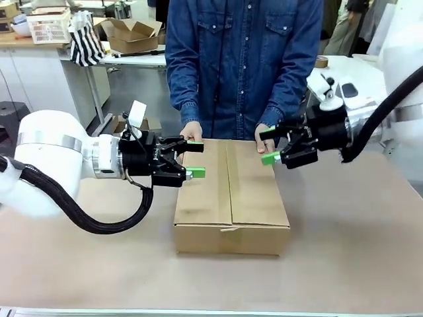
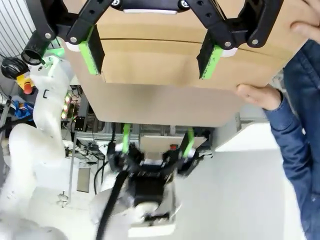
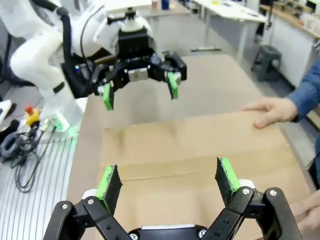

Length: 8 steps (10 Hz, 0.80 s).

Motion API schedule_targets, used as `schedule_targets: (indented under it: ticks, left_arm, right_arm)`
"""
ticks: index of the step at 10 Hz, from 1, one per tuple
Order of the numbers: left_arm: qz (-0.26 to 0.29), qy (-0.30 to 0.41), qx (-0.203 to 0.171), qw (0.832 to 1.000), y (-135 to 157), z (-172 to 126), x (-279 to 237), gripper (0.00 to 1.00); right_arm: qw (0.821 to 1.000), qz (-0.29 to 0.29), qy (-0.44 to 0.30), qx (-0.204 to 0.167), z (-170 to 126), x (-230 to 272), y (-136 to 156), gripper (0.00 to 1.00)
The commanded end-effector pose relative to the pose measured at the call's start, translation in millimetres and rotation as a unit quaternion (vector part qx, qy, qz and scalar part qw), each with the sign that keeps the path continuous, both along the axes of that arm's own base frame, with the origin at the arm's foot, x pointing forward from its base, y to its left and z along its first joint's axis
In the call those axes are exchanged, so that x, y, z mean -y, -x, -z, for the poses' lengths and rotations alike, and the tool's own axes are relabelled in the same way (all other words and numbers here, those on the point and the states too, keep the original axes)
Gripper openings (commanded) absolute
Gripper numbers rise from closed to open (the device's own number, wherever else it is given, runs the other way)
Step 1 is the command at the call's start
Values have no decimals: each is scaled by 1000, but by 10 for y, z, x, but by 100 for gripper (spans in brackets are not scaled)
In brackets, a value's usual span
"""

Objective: Pack the gift set into the box.
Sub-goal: Press and hold the closed box until the human finishes sealing it.

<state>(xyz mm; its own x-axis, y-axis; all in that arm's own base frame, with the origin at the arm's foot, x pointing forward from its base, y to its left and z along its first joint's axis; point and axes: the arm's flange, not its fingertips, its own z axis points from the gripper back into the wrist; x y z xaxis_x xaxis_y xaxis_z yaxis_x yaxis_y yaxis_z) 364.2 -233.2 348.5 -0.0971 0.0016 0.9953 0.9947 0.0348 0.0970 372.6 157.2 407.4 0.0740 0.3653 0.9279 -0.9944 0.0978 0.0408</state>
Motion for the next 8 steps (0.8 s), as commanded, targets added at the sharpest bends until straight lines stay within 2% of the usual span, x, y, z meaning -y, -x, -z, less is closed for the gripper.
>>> schedule_targets:
  ticks: [1, 3, 6, 8]
  left_arm:
    - [12, 19, -3, 1000, -168, 221, -60, 100]
    - [12, -1, -39, 999, -240, 438, -68, 100]
    - [25, -52, -88, 994, -303, 652, -43, 100]
    - [28, -86, -94, 991, -307, 705, -42, 100]
  right_arm:
    - [1000, 4, -4, -26, 501, -15, -275, 100]
    - [999, 12, -2, -41, 810, -97, -250, 100]
    - [999, 11, -7, -48, 1015, -109, -201, 100]
    - [998, -3, -3, -65, 1160, -95, -193, 100]
